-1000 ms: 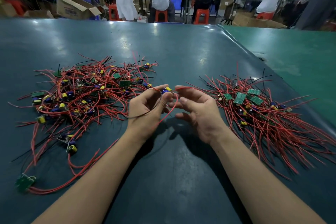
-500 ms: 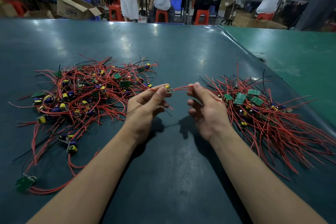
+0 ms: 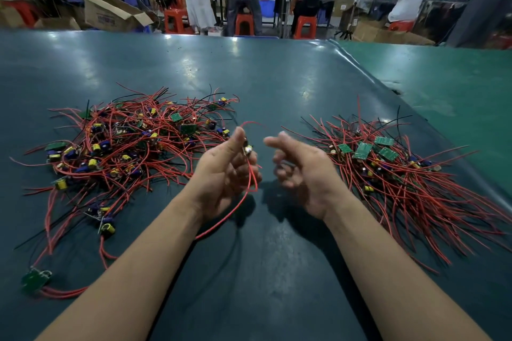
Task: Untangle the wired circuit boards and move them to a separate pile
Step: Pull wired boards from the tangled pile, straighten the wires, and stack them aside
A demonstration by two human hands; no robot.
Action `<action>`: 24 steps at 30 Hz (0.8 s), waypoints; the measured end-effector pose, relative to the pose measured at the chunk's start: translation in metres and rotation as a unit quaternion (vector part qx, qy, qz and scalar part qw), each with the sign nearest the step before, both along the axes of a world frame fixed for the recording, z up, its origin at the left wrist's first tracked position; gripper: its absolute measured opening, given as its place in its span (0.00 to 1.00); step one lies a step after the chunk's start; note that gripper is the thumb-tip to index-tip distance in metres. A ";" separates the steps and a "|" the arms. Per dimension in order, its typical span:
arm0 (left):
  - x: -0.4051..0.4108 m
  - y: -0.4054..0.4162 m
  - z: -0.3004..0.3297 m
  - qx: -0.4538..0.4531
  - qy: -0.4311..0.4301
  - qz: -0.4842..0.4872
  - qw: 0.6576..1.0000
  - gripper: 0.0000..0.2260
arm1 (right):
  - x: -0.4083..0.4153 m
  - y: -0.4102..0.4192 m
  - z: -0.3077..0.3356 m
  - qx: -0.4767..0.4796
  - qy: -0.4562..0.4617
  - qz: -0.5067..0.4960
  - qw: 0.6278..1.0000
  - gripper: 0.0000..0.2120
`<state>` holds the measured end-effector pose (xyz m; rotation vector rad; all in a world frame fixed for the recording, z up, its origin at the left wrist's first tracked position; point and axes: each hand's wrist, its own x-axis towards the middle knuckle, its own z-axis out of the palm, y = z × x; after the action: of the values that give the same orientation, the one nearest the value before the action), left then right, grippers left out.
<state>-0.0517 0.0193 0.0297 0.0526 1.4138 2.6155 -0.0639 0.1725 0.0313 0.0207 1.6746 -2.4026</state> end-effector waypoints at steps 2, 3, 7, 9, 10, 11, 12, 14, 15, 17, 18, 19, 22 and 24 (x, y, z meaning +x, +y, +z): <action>0.000 0.003 -0.002 -0.045 0.017 0.002 0.999 0.14 | 0.005 -0.006 -0.001 0.028 0.025 0.069 0.997 0.14; 0.000 0.003 -0.004 -0.069 0.025 0.006 0.997 0.15 | 0.007 -0.006 -0.002 0.032 0.034 0.075 0.996 0.14; 0.002 0.004 -0.006 -0.148 0.038 0.012 0.988 0.19 | 0.006 -0.004 -0.004 0.018 0.041 0.064 0.997 0.07; 0.001 0.004 -0.006 -0.146 0.043 -0.003 0.988 0.17 | 0.005 -0.003 -0.004 -0.005 0.036 0.070 0.997 0.05; 0.001 0.004 -0.007 -0.143 0.046 -0.017 0.989 0.15 | 0.004 -0.003 -0.004 -0.019 0.031 0.069 0.997 0.04; 0.002 0.003 -0.007 -0.141 0.050 -0.033 0.988 0.13 | 0.004 -0.003 -0.004 -0.030 0.025 0.065 0.997 0.03; 0.002 0.003 -0.008 -0.138 0.057 -0.049 0.988 0.12 | 0.003 -0.003 -0.005 -0.033 0.022 0.062 0.997 0.03; 0.003 0.002 -0.008 -0.127 0.068 -0.070 0.987 0.11 | 0.002 -0.003 -0.005 -0.026 0.026 0.055 0.998 0.03; 0.003 0.002 -0.008 -0.121 0.070 -0.075 0.987 0.12 | 0.001 -0.003 -0.005 -0.024 0.029 0.051 0.998 0.04; 0.002 0.003 -0.006 -0.113 0.067 -0.079 0.988 0.14 | 0.001 -0.003 -0.005 -0.020 0.032 0.045 0.998 0.04; 0.002 0.004 -0.005 -0.112 0.059 -0.079 0.989 0.16 | 0.001 -0.004 -0.004 -0.017 0.032 0.042 0.998 0.05; 0.002 0.004 -0.004 -0.114 0.048 -0.078 0.989 0.19 | 0.001 -0.004 -0.004 -0.013 0.032 0.039 0.999 0.06; 0.001 0.003 -0.004 -0.133 0.041 -0.076 0.987 0.21 | 0.001 -0.004 -0.003 0.011 0.038 0.028 0.999 0.07; 0.002 0.004 -0.005 -0.120 0.050 -0.083 0.988 0.15 | 0.001 -0.004 -0.004 0.008 0.039 0.028 0.999 0.07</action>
<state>-0.0500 0.0229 0.0244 0.2611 1.6703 2.3224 -0.0629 0.1686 0.0275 -0.1179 1.7042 -2.3793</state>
